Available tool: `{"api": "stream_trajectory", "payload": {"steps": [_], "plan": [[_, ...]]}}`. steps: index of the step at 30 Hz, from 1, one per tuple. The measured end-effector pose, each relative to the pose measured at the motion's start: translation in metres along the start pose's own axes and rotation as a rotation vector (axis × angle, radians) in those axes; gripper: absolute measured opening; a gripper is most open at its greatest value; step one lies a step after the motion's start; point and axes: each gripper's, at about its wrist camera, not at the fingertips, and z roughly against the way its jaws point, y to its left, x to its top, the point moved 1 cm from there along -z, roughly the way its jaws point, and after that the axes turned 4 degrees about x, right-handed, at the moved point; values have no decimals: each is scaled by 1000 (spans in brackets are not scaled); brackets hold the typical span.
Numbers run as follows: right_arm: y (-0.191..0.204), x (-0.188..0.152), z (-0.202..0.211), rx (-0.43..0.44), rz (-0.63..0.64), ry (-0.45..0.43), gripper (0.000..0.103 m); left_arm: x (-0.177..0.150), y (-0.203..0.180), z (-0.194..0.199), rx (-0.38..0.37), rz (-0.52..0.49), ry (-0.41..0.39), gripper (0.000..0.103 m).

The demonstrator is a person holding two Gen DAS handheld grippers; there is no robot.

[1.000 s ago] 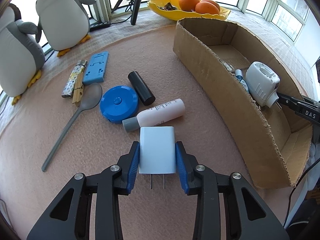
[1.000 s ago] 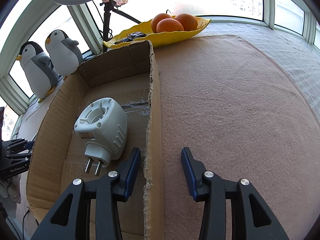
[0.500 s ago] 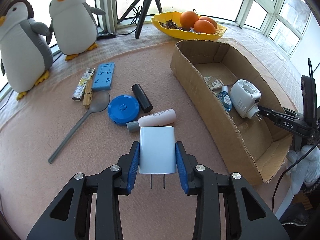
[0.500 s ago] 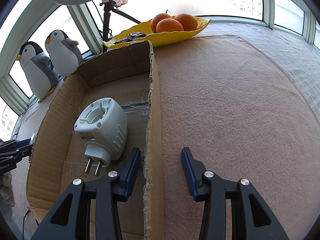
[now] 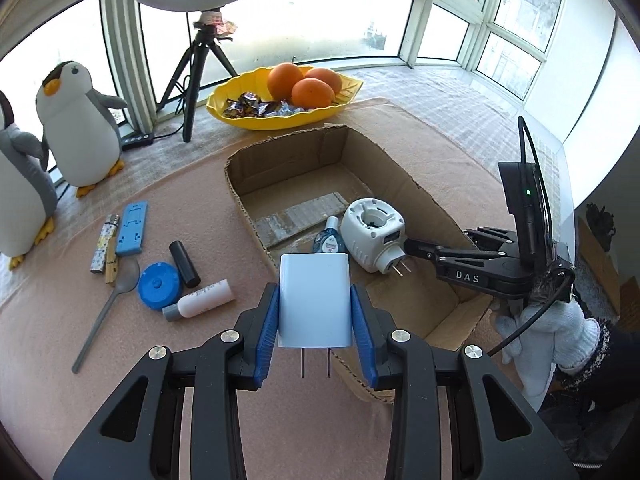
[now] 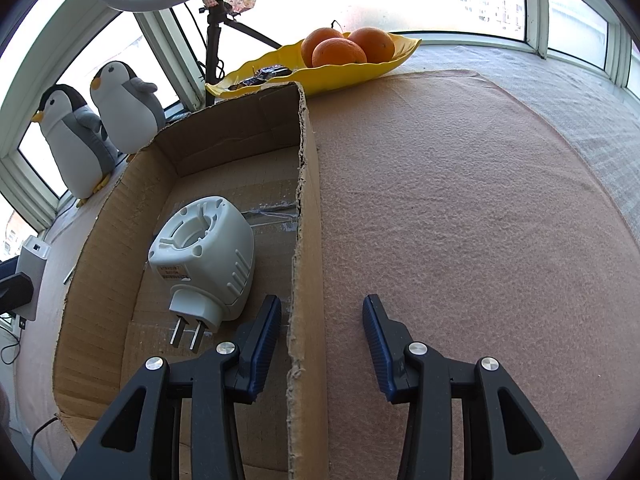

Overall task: Organize rigid objects
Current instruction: 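Carry the white USB charger into the box and open the left gripper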

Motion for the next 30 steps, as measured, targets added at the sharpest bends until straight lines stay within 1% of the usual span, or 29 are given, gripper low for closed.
{"api": "stream_trajectory", "payload": {"steps": [7, 13, 30], "plan": [[0, 0, 0, 1, 0, 0, 39, 2, -37, -23, -22, -67, 43, 34], [0, 0, 0, 0, 0, 0, 39, 1, -55, -36, -25, -105, 72, 34], [0, -1, -1, 1, -1, -1, 39, 2, -63, -45, -38, -124, 98, 34]]}}
